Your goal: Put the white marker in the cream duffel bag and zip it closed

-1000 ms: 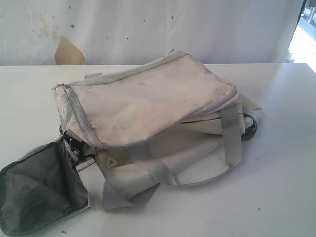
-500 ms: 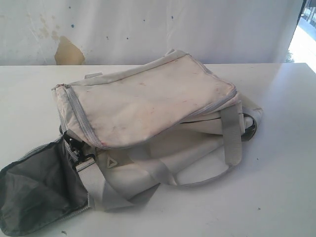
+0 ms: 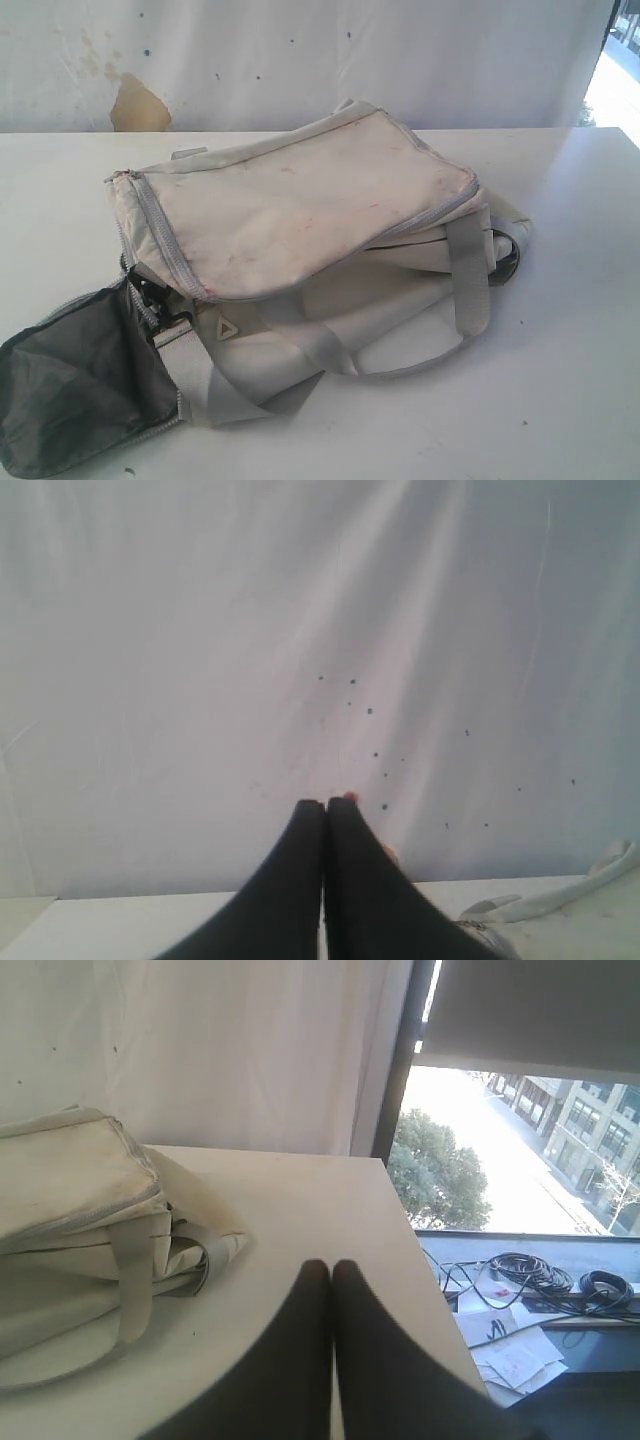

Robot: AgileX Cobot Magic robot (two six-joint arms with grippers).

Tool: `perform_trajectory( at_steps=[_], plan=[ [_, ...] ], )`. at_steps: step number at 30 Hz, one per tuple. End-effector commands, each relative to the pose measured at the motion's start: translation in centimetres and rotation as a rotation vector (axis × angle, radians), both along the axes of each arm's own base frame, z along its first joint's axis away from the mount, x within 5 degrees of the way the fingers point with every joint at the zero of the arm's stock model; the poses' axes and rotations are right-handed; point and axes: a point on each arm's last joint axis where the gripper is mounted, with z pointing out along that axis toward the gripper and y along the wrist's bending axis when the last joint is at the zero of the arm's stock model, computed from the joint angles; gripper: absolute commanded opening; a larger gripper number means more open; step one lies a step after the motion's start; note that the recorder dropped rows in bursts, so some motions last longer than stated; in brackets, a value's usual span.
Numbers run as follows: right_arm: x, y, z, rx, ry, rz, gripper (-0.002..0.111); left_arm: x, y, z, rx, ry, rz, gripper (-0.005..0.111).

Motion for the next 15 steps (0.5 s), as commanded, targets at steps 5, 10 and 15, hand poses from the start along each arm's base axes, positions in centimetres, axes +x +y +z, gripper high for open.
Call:
perform_trajectory(
  at_steps=[5, 10, 15],
  plan=[
    [0.2, -0.1, -0.2, 0.014, 0.002, -0.019, 0.0, 0.2, 0.6, -0.4, -0.062, 0.038, 0.023, 0.0],
    [0.5, 0.0, -0.1, 0.026, -0.026, -0.018, 0.0, 0.2, 0.6, -0.4, -0.068, 0.037, 0.02, 0.0],
    [2.0, 0.1, -0.4, 0.038, -0.081, -0.008, 0.0, 1.2, 0.5, -1.2, -0.065, 0.073, 0.015, 0.0]
  ],
)
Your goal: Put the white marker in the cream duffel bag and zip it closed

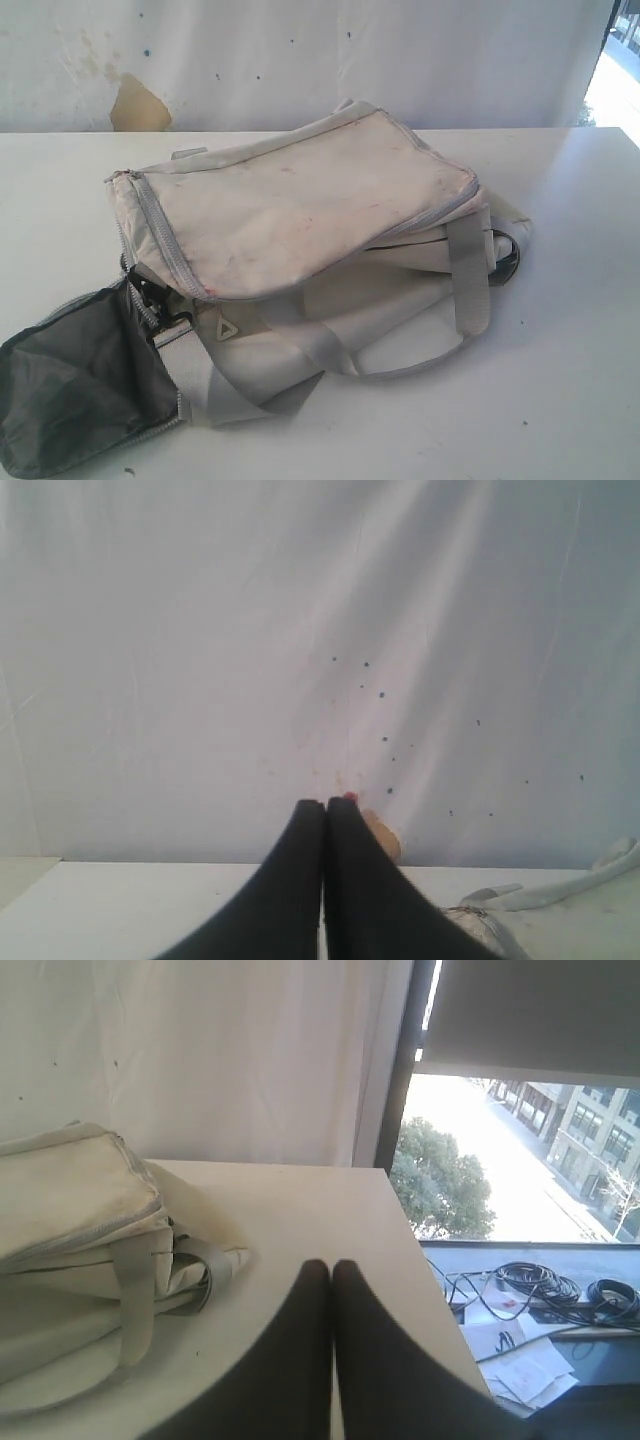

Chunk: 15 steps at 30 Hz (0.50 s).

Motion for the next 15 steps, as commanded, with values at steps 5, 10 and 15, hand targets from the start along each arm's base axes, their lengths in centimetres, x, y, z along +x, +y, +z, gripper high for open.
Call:
perform_trajectory(
  at_steps=[5, 10, 15],
  plan=[
    [3.6, 0.2, -1.6, 0.007, -0.082, 0.007, 0.0, 4.0, -0.2, -2.9, 0.0, 0.057, -0.017, 0.0],
    [6.3, 0.4, -3.5, 0.045, -0.142, 0.022, 0.0, 7.6, -0.4, -5.8, 0.015, 0.023, -0.028, 0.0],
    [8.5, 0.6, -5.7, 0.075, -0.178, 0.039, 0.0, 10.1, -0.5, -8.8, 0.023, 0.006, -0.04, 0.0]
  ],
)
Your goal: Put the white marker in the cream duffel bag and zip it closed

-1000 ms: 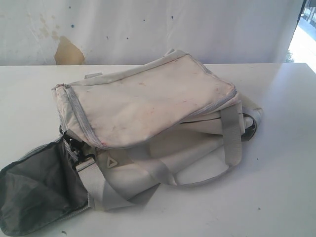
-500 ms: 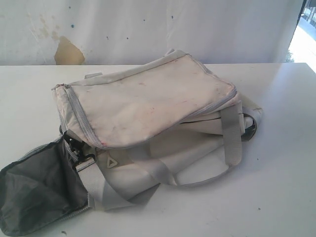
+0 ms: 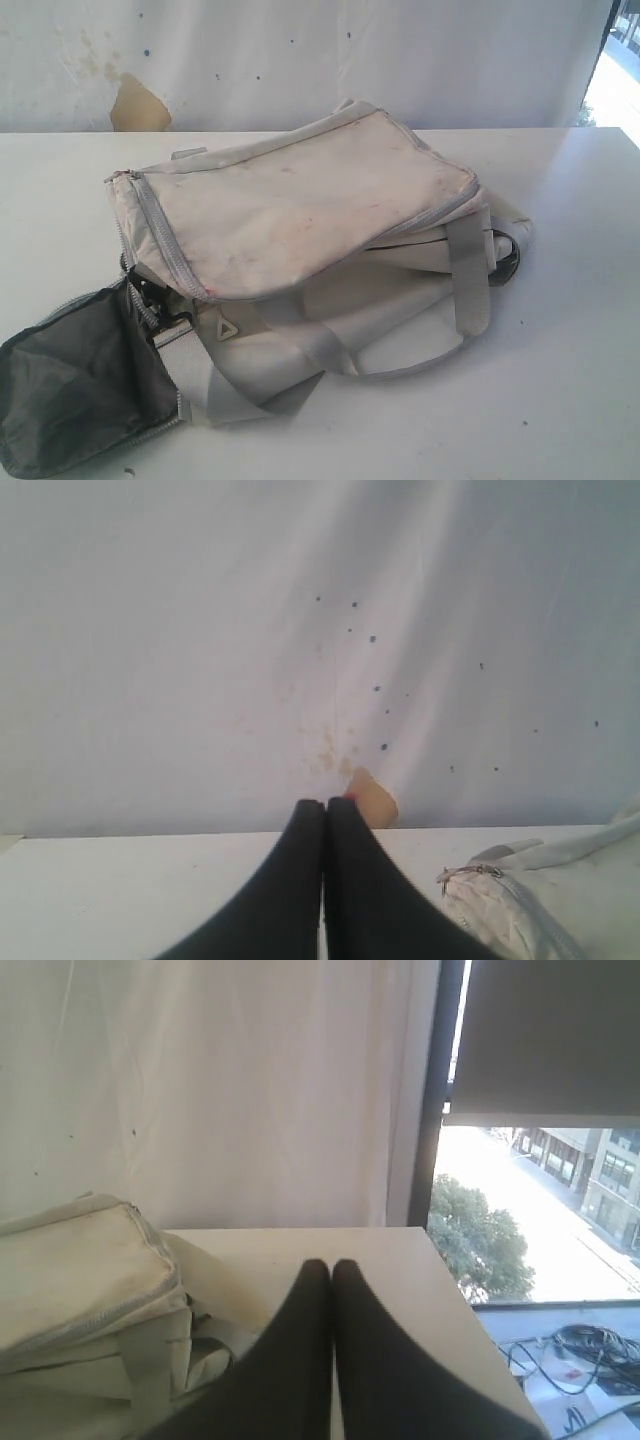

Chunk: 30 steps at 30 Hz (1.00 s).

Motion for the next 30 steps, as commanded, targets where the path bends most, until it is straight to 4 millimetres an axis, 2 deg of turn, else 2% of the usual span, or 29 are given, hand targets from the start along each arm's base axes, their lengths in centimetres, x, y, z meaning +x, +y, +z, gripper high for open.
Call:
perform_trajectory(
  at_steps=[1, 6, 15, 17, 21, 25, 30],
  plan=[
    [1.9, 0.2, -2.1, 0.014, -0.042, 0.009, 0.0, 2.1, -0.2, -2.7, -0.002, -0.034, -0.02, 0.0],
    [3.9, 0.3, -5.3, -0.014, -0.076, 0.026, 0.0, 3.9, -0.3, -6.2, 0.003, -0.024, -0.031, 0.0],
    [5.3, 0.5, -9.4, -0.007, -0.016, 0.042, 0.0, 5.5, -0.5, -12.1, 0.006, 0.047, -0.044, 0.0],
    [5.6, 0.5, -10.5, -0.007, 0.005, 0.044, 0.0, 5.5, -0.5, -12.1, 0.006, 0.033, -0.045, 0.0],
    [6.0, 0.6, -12.8, -0.008, 0.025, 0.053, 0.0, 5.5, -0.4, -12.9, 0.005, 0.112, -0.039, 0.0],
    [6.0, 0.5, -13.4, -0.006, 0.091, 0.044, 0.0, 5.5, -0.4, -13.0, 0.005, 0.125, -0.038, 0.0],
    [6.0, 0.5, -13.3, -0.006, 0.083, 0.045, 0.0, 5.5, -0.4, -13.0, 0.005, 0.125, -0.038, 0.0]
  ],
)
